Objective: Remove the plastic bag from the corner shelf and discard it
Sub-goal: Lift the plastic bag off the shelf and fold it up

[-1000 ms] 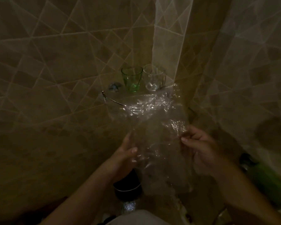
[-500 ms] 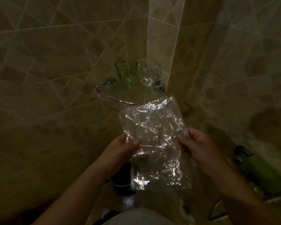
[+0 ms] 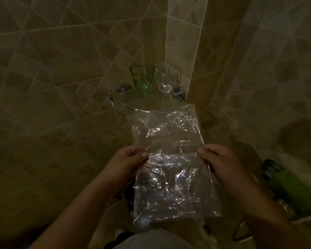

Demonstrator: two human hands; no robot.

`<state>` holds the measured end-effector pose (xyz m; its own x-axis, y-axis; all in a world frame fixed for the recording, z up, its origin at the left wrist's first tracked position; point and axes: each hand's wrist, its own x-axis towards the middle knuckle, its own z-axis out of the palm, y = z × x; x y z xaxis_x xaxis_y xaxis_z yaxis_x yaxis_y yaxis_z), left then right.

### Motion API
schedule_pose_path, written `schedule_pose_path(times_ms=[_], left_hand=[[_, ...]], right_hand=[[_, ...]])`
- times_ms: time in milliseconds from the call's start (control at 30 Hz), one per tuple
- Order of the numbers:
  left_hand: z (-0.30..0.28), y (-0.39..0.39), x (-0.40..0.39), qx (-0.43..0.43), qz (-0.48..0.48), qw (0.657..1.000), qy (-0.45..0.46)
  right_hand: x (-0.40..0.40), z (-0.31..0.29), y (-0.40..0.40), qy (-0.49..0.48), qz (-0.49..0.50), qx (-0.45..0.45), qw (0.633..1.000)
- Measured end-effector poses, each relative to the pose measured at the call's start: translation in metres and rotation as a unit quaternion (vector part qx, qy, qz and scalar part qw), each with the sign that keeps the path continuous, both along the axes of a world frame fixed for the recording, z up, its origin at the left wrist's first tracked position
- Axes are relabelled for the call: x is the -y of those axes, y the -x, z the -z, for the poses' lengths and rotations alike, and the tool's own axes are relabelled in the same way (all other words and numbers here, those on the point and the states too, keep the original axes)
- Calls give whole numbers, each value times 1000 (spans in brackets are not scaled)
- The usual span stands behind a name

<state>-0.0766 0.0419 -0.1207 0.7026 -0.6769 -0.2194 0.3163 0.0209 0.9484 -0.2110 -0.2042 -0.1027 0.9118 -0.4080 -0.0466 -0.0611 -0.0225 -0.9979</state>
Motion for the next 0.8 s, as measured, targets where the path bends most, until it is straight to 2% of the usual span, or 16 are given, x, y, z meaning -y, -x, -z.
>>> schedule_pose_path(times_ms=[100, 233, 300, 400, 533, 633, 667, 733, 800], left_hand=[[-1, -6, -2, -23, -2, 999, 23], [-5, -9, 2, -39, -14, 998, 56], [-6, -11, 1, -53, -5, 996, 70], [-10, -15, -3, -123, 9, 988, 98], [-10, -17, -2, -16, 52, 998, 21], [-7, -18, -6, -10, 41, 998, -37], [-5, -19, -7, 3, 19, 998, -57], [0, -18, -9, 46, -87, 989, -107], [14, -16, -12, 40, -192, 970, -142]], right_hand=[[-1, 1, 1, -95, -12, 29, 995], [0, 1, -2, -246, 7, 36, 969], [4, 2, -2, -283, 12, 29, 959], [10, -1, -1, -235, -30, -6, 972], [15, 9, -6, -73, -76, -86, 991], [10, 17, -11, -24, -84, -144, 986], [6, 20, -13, -22, -78, -152, 985], [-3, 29, -19, -16, -43, -145, 988], [-14, 42, -26, 7, 12, -129, 992]])
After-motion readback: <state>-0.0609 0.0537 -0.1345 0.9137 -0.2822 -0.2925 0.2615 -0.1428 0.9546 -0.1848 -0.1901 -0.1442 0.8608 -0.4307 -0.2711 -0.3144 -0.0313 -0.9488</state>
